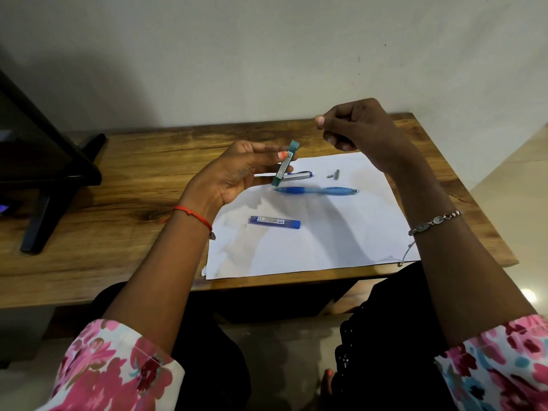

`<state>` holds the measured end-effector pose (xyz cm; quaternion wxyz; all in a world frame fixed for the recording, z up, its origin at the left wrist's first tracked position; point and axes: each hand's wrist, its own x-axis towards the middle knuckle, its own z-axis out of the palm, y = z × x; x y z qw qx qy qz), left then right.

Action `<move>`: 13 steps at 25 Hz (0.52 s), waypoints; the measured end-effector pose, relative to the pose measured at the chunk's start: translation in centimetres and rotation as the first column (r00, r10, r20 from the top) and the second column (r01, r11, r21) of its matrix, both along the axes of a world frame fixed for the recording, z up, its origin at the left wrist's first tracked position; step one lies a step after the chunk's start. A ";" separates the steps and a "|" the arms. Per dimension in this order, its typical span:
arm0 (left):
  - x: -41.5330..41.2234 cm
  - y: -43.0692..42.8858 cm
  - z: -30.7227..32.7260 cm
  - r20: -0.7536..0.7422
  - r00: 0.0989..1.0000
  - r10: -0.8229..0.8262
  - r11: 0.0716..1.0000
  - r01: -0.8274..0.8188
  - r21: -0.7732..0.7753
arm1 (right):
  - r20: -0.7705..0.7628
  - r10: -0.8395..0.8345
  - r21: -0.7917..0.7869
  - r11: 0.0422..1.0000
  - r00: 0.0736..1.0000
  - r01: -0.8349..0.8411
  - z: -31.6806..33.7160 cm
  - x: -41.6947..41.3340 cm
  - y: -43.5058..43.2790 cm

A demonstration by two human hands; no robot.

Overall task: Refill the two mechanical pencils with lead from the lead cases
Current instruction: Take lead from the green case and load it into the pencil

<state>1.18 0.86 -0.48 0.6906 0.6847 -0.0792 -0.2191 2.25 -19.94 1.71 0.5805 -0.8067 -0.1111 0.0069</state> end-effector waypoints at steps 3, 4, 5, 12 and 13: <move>-0.1 0.0 0.0 0.003 0.999 -0.043 0.999 0.043 0.014 | 0.027 -0.027 -0.013 1.000 0.999 0.028 0.1 -0.1 0.3; -0.1 0.0 0.0 0.002 0.999 -0.049 0.999 0.049 0.014 | 0.034 -0.032 -0.016 0.999 0.999 0.033 0.0 -0.1 0.4; -0.1 0.0 0.0 0.004 0.999 -0.053 0.998 0.053 0.015 | 0.037 -0.035 -0.017 0.999 0.999 0.036 0.0 -0.1 0.5; 0.1 0.1 0.0 -0.004 1.000 -0.010 1.000 0.010 0.003 | 0.033 -0.047 0.001 0.999 0.998 0.047 0.0 -0.2 0.3; 0.1 0.1 0.1 -0.008 1.000 0.000 1.000 0.000 0.001 | 0.024 -0.059 0.038 0.998 0.998 0.058 0.1 -0.1 0.2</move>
